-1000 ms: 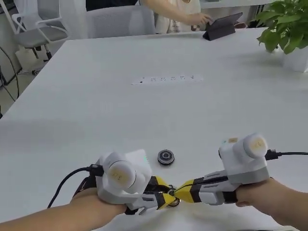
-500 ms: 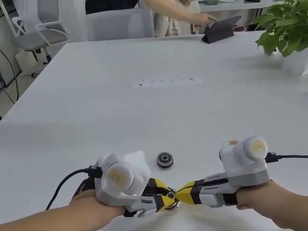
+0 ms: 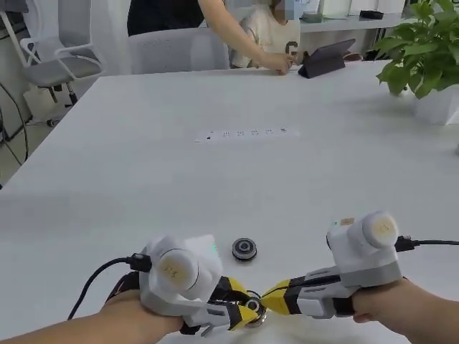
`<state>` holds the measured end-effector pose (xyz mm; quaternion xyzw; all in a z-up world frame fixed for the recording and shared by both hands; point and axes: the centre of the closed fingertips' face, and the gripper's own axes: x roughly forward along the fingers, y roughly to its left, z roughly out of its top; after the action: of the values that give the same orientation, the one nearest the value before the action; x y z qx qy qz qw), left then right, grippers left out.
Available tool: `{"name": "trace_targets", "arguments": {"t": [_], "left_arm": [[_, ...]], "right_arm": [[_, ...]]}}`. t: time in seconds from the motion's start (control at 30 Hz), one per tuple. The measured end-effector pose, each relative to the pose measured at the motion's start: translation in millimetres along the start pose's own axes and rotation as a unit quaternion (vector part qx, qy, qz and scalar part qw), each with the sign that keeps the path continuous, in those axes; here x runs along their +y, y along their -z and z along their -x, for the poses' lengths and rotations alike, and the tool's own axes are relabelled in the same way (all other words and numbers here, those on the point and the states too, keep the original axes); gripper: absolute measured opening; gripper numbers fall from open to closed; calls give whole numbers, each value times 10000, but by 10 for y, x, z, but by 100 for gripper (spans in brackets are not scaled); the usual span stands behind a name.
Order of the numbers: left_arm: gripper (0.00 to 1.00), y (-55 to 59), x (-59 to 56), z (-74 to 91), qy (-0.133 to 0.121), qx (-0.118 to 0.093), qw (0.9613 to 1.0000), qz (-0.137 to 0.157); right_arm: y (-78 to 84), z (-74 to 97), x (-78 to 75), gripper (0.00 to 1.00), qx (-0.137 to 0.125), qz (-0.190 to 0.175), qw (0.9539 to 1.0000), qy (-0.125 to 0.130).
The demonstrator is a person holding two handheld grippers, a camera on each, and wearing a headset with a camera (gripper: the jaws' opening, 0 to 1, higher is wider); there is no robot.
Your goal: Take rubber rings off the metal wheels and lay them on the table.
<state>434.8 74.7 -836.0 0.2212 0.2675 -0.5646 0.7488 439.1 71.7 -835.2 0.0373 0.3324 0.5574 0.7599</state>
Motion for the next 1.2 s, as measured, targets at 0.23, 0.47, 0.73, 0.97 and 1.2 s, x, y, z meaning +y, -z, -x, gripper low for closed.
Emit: {"name": "trace_targets", "arguments": {"t": [0.23,0.47,0.73,0.97,1.2], "left_arm": [[15,-93,-39,105,71,-129,9999,46],[20,-145,-67,254,62,-239,9997,-8],[25,-225,-54,465,-67,-470,9988,82],[30,-299,9,663,-196,-627,9978,62],[33,-252,66,828,-332,-687,9969,190]], "right_arm": [[-49,37,19,0,-57,2,10000,-8],[-123,86,66,0,-161,15,9999,-33],[-191,109,113,0,-260,56,9996,-63],[-270,119,165,0,-329,104,9993,-111],[-423,129,174,0,-425,176,9989,-111]]}}
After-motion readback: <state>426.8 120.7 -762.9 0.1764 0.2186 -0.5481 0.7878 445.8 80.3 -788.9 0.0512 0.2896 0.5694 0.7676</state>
